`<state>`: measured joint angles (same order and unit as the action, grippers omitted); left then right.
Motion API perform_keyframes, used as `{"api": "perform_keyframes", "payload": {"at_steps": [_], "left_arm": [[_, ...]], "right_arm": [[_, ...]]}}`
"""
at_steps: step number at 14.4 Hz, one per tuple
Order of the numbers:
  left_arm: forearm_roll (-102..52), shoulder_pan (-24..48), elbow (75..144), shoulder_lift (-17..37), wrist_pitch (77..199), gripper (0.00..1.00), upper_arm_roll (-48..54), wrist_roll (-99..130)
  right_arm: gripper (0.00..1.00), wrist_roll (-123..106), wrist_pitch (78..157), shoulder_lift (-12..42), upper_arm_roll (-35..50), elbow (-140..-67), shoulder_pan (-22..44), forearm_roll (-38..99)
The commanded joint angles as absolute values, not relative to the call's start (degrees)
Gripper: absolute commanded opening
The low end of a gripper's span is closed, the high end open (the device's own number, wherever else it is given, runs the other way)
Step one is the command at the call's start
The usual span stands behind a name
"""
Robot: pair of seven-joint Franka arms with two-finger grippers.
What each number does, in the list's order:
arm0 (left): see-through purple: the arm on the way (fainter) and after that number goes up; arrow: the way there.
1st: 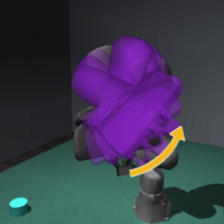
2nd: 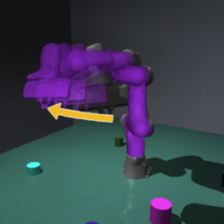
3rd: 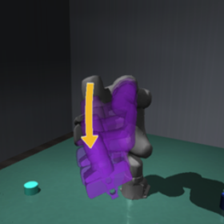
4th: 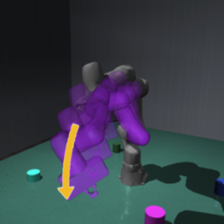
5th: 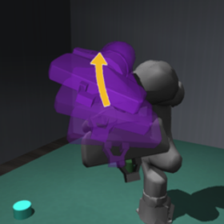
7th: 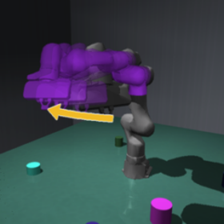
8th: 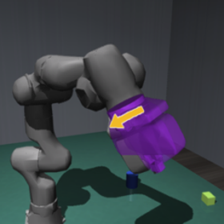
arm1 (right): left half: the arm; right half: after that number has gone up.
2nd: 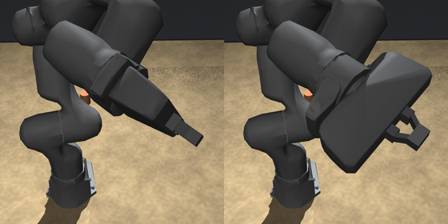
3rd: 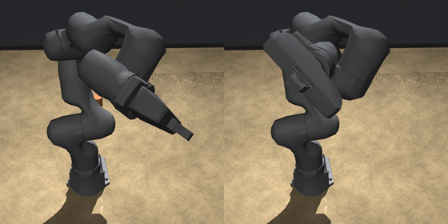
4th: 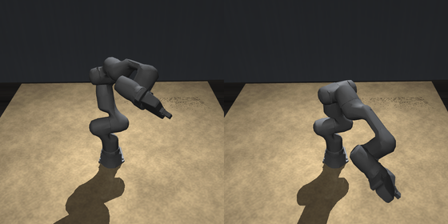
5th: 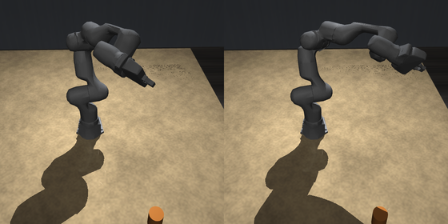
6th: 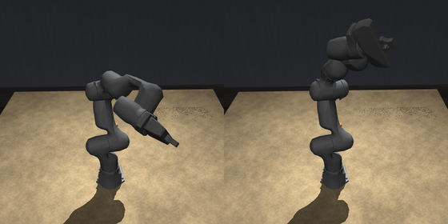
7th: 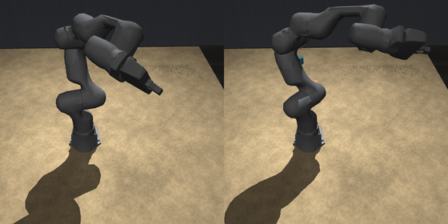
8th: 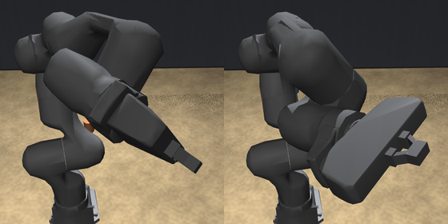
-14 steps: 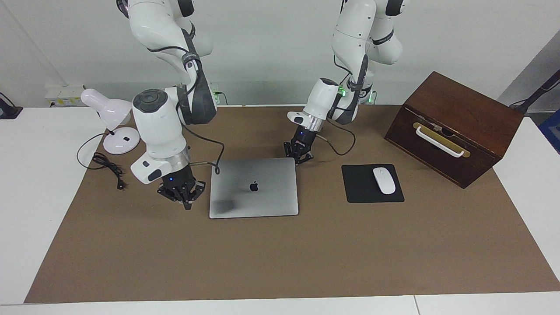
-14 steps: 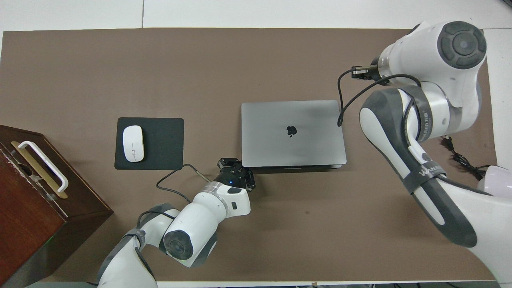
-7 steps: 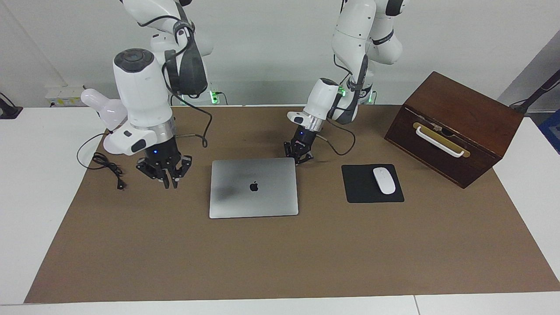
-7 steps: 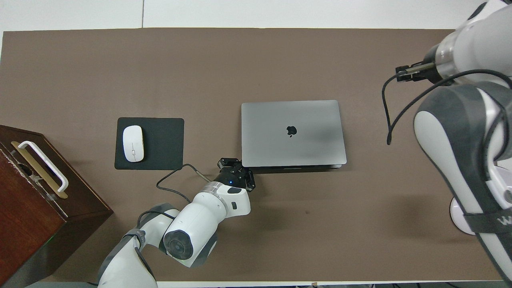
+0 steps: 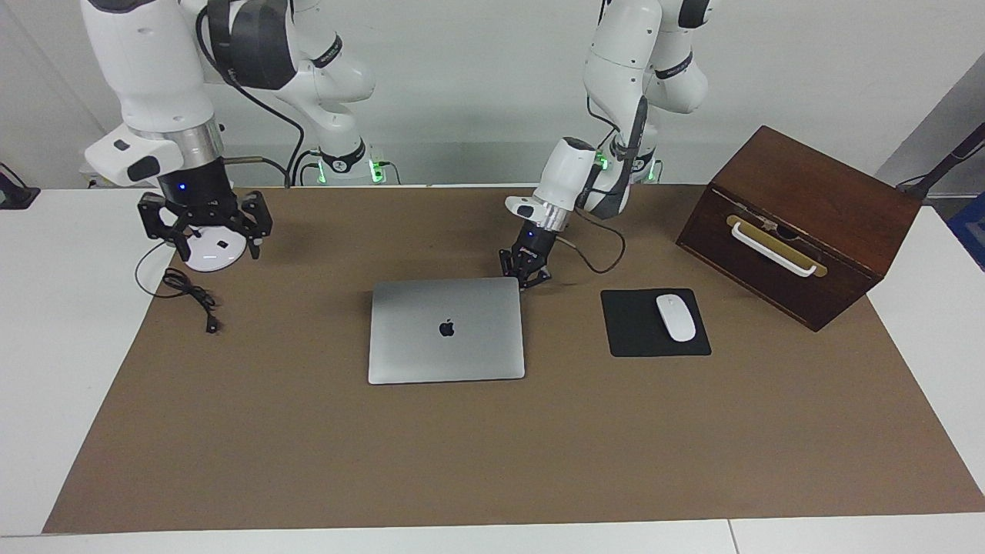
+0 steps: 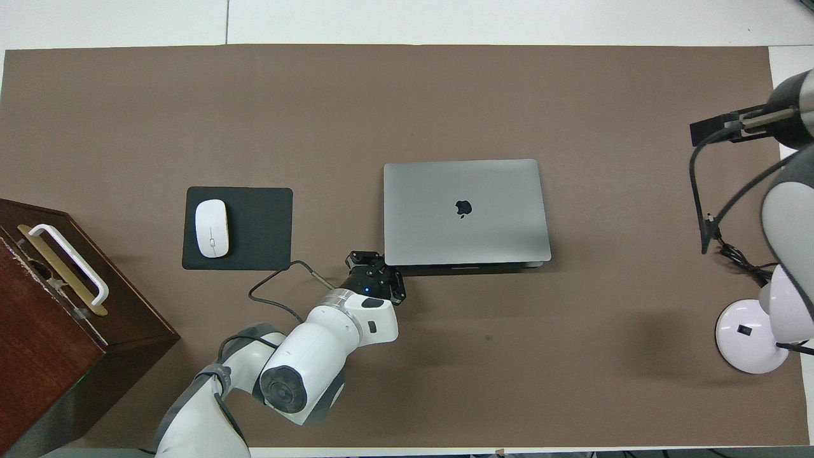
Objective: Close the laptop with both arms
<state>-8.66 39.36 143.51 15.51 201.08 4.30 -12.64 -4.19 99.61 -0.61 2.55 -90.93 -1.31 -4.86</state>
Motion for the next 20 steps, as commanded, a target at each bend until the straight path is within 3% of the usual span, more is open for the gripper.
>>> {"api": "perform_keyframes", "payload": {"at_steps": [1, 9, 13, 18, 19, 20], "left_arm": [[-9.14, 37.62, 146.95, 13.99, 193.12, 0.0, 3.25, -13.89], [-9.14, 27.27, 143.8, -8.5, 150.26, 0.0, 3.25, -22.4], [-9.14, 21.98, 138.7, -15.02, 133.97, 0.0, 3.08, -23.38], [-9.14, 16.45, 135.45, -18.81, 125.36, 0.0, 3.08, -22.94], [-9.05, 15.39, 133.61, -18.81, 123.07, 0.08, 3.08, -22.77], [-9.05, 13.73, 132.46, -18.81, 121.83, 0.26, 3.08, -22.68]], "right_arm": [[1.0, -5.01, 99.58, -2.81, 3.25, -94.04, -4.39, 0.25], [1.0, -5.45, 90.7, -5.1, 3.16, -93.87, -5.8, 0.44], [1.0, -6.59, 87.01, -5.71, 3.08, -93.96, -5.89, 0.26], [1.0, -7.82, 86.92, -5.71, 2.29, -93.96, -6.68, 0.26], [1.0, -7.91, 86.49, -5.71, 2.29, -93.96, -7.29, 0.18], [1.0, -7.91, 86.31, -5.71, 2.29, -93.96, -7.38, 0.18]]}}
